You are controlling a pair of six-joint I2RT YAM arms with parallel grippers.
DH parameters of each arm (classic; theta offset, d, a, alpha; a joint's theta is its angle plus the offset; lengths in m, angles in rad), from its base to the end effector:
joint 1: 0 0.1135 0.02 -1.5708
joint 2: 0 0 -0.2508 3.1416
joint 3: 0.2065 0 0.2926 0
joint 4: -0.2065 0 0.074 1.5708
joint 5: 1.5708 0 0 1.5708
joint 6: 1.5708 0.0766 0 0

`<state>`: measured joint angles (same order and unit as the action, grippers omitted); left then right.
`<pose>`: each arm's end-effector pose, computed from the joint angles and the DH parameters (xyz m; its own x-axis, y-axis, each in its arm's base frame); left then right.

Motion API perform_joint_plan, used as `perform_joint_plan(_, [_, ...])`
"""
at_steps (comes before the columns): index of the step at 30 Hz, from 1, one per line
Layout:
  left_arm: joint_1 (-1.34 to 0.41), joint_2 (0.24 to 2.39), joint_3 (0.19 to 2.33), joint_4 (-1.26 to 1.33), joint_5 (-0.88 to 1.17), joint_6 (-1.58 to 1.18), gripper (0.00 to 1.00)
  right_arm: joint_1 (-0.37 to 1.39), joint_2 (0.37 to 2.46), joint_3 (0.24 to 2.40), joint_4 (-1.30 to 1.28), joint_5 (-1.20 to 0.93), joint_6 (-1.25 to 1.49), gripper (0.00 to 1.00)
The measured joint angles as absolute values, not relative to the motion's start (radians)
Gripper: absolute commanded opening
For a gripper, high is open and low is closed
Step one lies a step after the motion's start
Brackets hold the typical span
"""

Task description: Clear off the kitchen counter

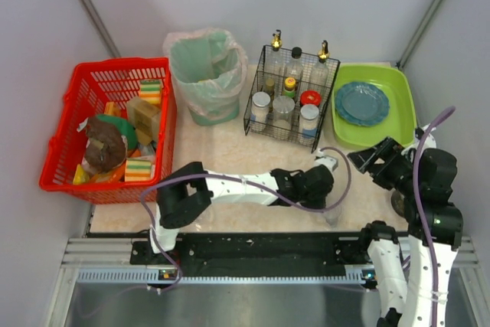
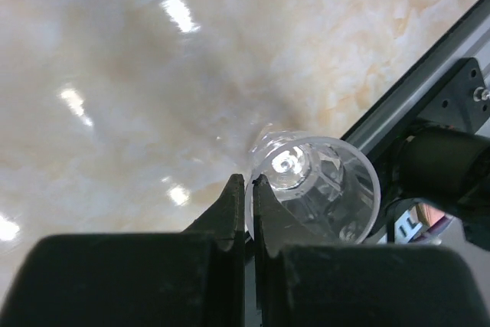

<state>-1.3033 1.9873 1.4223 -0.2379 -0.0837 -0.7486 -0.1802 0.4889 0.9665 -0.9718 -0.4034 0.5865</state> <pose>0.1383 -0.4804 0.1320 -0.7830 0.2909 -0.5498 0.5635 0.7062 -0.4287 0.1554 0.0022 0.3477 -0.4856 0.6059 -0.6302 0.1124 0.7582 0.6423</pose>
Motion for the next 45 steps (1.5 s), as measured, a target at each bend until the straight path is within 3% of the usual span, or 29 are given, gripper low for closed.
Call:
perform_joint_plan(8, [-1.043,1.718,1.205,-0.239,0.126,-0.741,0.00,-0.180,0.488,0.846,-0.862,-0.607,0.600,0.91])
perform_joint_plan(16, [-0.780,1.444,1.171,-0.234,0.337,-0.753,0.00,-0.134,0.561,0.760,-0.561,-0.768,0.700,0.95])
perform_joint_plan(25, [-0.693,1.378,1.240,-0.201,0.496,-0.829,0.00,0.196,0.696,0.756,-0.273,-0.670,0.802,0.97])
perform_joint_plan(36, [-0.651,1.375,1.239,0.068,0.678,-1.117,0.00,0.238,0.684,0.719,0.081,-0.652,1.002,0.98])
perform_joint_plan(45, [-0.670,1.467,1.197,0.347,0.777,-1.336,0.00,0.267,0.724,0.719,0.217,-0.670,1.124,0.84])
